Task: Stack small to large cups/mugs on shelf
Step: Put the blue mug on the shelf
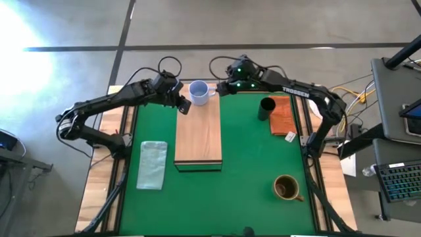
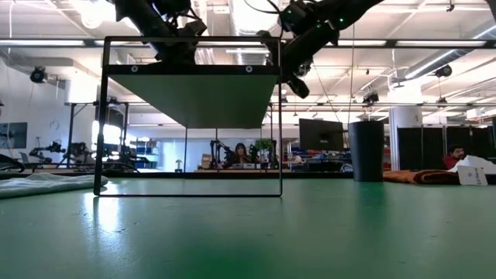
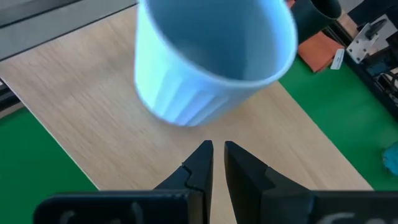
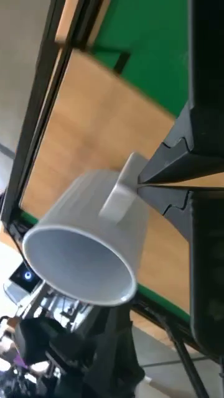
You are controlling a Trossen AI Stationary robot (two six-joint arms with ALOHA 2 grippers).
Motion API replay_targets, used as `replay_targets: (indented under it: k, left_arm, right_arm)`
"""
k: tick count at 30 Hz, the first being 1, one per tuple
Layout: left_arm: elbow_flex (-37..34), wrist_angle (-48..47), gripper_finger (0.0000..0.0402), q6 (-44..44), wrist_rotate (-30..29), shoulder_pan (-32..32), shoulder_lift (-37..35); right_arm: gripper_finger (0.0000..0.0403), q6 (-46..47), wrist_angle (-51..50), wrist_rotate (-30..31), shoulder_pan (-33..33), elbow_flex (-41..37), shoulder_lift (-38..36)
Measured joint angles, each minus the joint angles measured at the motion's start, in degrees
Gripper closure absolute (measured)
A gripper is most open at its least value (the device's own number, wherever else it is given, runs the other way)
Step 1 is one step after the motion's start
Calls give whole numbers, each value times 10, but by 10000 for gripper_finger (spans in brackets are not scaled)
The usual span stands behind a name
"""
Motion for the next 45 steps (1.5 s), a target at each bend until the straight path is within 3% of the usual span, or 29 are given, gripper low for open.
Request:
replay_targets:
  k: [15,25,38,45]
  left_arm:
    - [0,6,376,11,-19,1,2]
    - [0,29,376,14,-22,1,17]
    - [0,30,376,14,-21,1,19]
    - [0,28,376,11,-21,1,19]
  right_arm:
    - [394,-27,-22,4,17,0,-24]
    - [394,-42,-47,84,14,-1,-26]
    - [394,-45,5,126,5,-1,7]
    - [394,-44,39,112,-2,-1,7]
